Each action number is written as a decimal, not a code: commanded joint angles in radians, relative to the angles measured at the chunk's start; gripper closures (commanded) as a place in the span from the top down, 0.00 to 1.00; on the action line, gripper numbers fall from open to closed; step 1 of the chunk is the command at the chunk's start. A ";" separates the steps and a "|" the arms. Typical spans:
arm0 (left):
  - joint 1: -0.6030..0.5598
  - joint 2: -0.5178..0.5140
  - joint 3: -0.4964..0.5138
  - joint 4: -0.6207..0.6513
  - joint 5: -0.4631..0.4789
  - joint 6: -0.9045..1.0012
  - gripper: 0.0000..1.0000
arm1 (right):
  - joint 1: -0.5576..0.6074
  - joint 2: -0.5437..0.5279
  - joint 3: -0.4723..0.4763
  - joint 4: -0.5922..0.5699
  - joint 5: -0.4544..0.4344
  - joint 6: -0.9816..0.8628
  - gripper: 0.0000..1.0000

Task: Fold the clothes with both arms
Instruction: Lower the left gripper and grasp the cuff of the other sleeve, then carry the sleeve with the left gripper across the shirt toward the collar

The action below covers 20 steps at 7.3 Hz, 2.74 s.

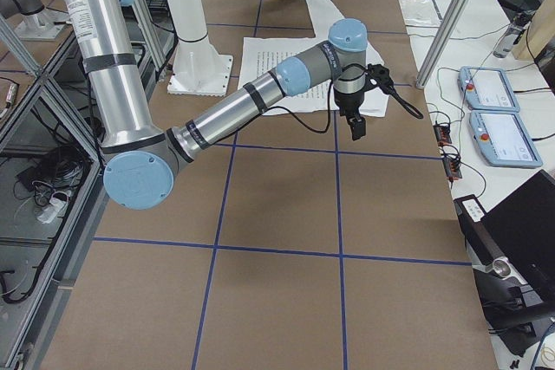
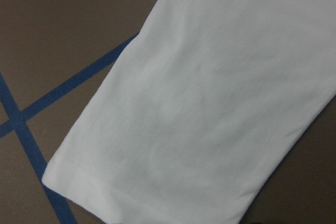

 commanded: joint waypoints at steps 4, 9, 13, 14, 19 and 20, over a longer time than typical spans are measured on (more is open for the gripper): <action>-0.001 0.003 -0.047 -0.044 -0.004 -0.005 0.00 | 0.000 0.000 -0.001 -0.001 0.000 0.002 1.00; -0.026 -0.257 -0.150 -0.017 -0.070 -0.487 0.00 | 0.000 -0.007 -0.001 -0.001 -0.002 0.013 1.00; 0.080 -0.625 -0.152 0.207 0.007 -0.883 0.00 | 0.000 -0.007 0.000 -0.001 -0.002 0.016 1.00; 0.156 -0.738 -0.147 0.272 0.067 -0.996 0.00 | -0.002 -0.007 -0.001 -0.001 -0.003 0.016 1.00; 0.405 -0.960 -0.141 0.416 0.299 -1.175 0.00 | -0.002 -0.004 -0.003 -0.001 -0.003 0.016 1.00; 0.443 -0.959 -0.141 0.417 0.301 -1.174 0.00 | -0.002 -0.004 -0.003 -0.001 -0.003 0.016 1.00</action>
